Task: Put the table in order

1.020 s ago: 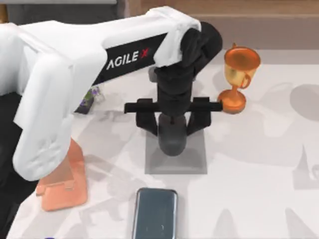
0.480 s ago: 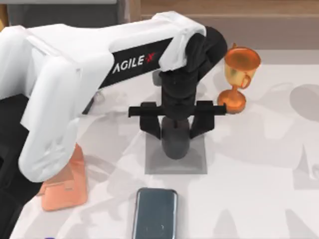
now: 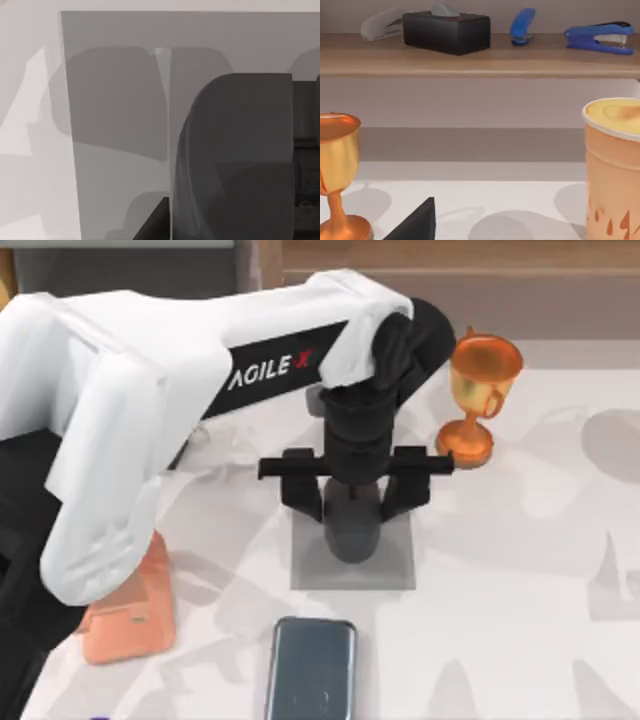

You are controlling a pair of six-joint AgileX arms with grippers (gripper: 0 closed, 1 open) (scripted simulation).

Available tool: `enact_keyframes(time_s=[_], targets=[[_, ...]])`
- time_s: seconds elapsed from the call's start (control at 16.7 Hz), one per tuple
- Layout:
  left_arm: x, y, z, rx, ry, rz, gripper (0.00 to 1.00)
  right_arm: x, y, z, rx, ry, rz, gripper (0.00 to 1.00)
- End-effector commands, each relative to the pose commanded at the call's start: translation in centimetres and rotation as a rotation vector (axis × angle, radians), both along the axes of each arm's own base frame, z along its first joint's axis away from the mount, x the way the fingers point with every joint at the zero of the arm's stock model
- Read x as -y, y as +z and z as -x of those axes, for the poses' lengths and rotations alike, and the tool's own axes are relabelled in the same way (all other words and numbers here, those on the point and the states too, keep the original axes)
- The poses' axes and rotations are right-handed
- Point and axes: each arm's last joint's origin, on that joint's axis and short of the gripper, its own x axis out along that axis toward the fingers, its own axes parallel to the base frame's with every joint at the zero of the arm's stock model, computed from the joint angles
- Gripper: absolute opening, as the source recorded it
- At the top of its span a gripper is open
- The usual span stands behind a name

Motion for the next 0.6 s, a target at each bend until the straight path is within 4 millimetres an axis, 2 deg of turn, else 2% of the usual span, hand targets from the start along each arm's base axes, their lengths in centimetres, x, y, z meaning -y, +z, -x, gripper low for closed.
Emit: enact_keyframes(time_s=[0.6], targets=[[0.0, 0.0, 0.0, 0.0, 0.0, 0.0, 0.9, 0.0, 0.0, 0.0, 0.0, 0.0, 0.0, 1.0]])
